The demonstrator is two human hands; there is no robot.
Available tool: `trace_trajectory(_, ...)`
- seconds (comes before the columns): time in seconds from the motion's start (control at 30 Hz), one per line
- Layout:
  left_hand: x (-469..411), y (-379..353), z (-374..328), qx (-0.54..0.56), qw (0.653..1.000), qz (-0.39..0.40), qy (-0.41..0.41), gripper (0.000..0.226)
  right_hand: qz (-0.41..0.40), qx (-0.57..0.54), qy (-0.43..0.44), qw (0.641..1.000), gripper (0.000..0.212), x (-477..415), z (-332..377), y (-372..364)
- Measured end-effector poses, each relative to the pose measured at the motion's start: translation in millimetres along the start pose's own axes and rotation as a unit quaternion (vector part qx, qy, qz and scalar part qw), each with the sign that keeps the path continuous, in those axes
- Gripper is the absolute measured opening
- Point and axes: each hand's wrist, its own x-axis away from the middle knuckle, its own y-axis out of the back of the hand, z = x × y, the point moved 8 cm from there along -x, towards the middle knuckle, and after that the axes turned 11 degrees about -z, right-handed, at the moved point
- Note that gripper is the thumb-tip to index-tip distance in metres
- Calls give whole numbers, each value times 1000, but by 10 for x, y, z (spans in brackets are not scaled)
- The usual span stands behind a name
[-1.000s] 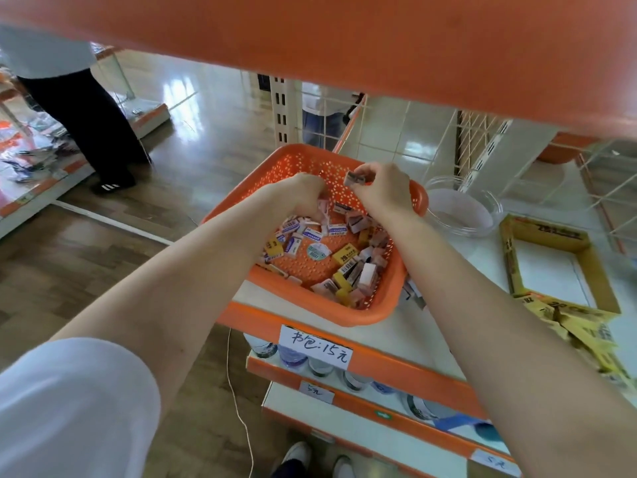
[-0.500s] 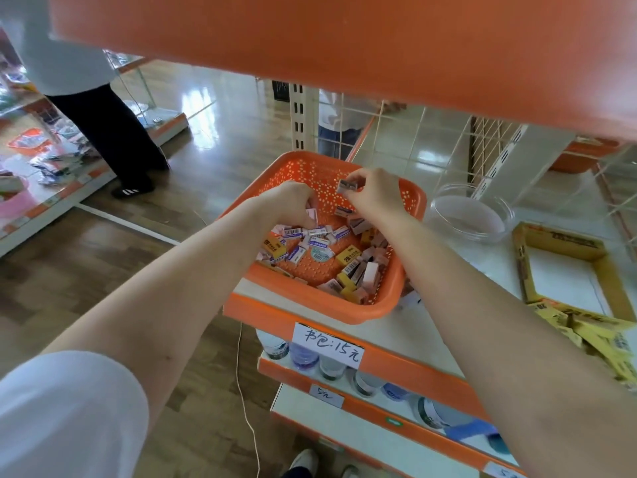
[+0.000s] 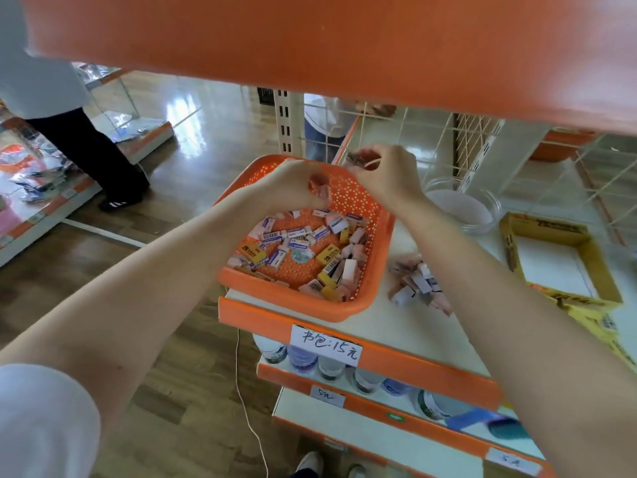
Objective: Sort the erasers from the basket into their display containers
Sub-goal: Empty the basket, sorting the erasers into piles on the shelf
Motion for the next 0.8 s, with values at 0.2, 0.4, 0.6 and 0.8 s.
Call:
trace_trajectory(0.2, -165, -23, -903, 114, 991, 5, -66, 23, -24, 39, -47, 998, 30, 117, -432, 927)
trace_trajectory(0.4, -93, -698, -1745, -3, 965, 179, -190, 27, 66, 113, -143, 981, 25, 695, -995, 1354)
trace_trajectory(0.6, -13, -1067, -1845, -67, 949, 216, -220, 30, 127, 184, -129, 966, 26, 1100, -1267, 1274)
trace_trajectory(0.8, 53, -1146, -1729, -103, 940, 246, -212, 40, 160, 147, -128, 968, 35, 1225, -1225, 1098)
